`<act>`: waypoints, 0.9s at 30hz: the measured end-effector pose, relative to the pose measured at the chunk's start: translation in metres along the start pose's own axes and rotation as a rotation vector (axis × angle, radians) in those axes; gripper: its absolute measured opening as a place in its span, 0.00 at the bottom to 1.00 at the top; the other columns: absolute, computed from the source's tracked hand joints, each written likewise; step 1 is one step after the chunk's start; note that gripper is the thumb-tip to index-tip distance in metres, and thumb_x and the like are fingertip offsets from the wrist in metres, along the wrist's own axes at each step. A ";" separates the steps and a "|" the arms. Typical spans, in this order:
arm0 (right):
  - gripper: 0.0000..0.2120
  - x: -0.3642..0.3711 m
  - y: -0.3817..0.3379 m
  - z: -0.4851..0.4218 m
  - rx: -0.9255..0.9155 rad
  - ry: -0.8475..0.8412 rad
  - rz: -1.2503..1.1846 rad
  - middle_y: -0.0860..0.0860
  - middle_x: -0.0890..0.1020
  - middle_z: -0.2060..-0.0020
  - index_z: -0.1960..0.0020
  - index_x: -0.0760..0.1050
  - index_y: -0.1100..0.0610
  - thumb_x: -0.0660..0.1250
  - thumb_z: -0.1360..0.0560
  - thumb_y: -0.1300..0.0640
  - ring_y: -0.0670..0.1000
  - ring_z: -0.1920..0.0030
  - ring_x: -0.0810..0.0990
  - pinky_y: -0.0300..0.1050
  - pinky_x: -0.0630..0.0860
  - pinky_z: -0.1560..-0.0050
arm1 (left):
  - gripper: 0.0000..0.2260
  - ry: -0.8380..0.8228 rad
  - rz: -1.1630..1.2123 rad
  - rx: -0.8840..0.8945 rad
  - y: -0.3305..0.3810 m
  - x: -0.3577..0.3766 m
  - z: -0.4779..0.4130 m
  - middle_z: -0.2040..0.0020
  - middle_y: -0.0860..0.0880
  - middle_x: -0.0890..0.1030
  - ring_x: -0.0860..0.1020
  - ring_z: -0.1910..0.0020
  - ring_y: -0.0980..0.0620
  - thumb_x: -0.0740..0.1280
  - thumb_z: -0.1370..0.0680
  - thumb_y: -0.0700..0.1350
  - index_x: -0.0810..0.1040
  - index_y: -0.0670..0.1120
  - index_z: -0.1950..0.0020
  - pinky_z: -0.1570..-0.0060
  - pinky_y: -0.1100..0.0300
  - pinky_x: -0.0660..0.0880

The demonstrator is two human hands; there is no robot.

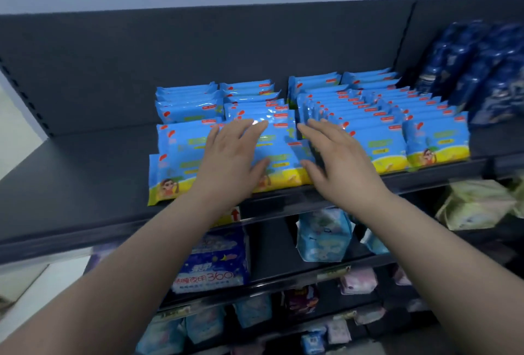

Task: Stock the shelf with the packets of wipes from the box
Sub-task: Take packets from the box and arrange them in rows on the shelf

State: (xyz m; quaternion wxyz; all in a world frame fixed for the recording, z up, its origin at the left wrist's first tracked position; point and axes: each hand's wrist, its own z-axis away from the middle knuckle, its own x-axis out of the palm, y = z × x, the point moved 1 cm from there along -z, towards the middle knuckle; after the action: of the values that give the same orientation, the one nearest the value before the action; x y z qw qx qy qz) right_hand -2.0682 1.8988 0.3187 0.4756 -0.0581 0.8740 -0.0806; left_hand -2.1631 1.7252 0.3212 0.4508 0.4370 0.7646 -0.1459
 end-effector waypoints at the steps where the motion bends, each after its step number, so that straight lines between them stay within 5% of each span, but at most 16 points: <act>1: 0.27 -0.008 0.008 0.008 0.011 0.022 0.008 0.56 0.71 0.32 0.29 0.67 0.57 0.68 0.27 0.56 0.59 0.31 0.68 0.55 0.65 0.32 | 0.26 0.028 0.023 0.040 0.013 0.004 -0.003 0.36 0.42 0.75 0.71 0.36 0.43 0.60 0.28 0.54 0.72 0.44 0.32 0.34 0.40 0.63; 8: 0.25 -0.066 0.079 0.088 0.160 0.093 0.096 0.58 0.74 0.36 0.31 0.69 0.58 0.64 0.27 0.54 0.60 0.36 0.72 0.55 0.69 0.35 | 0.26 -0.067 0.183 0.226 0.121 0.047 -0.027 0.39 0.43 0.78 0.75 0.40 0.43 0.58 0.29 0.54 0.74 0.43 0.35 0.39 0.43 0.68; 20: 0.27 -0.181 0.204 0.285 0.606 0.055 0.273 0.54 0.72 0.32 0.29 0.66 0.55 0.66 0.27 0.55 0.57 0.32 0.69 0.53 0.66 0.32 | 0.25 -0.291 0.385 0.469 0.348 0.135 -0.027 0.31 0.47 0.70 0.67 0.32 0.45 0.63 0.23 0.51 0.66 0.47 0.28 0.30 0.47 0.57; 27: 0.27 -0.236 0.251 0.396 0.818 0.072 0.321 0.56 0.72 0.32 0.29 0.67 0.56 0.68 0.27 0.57 0.59 0.31 0.69 0.52 0.64 0.30 | 0.24 -0.339 0.491 0.607 0.470 0.178 -0.010 0.34 0.45 0.73 0.70 0.35 0.43 0.65 0.25 0.50 0.68 0.46 0.29 0.33 0.45 0.64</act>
State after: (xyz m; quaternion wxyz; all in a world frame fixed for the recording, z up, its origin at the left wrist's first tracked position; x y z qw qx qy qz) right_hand -1.6133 2.1531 0.2519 0.4352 0.2742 0.7842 -0.3471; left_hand -1.8308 2.0974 0.2612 0.4424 0.6887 0.4752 -0.3226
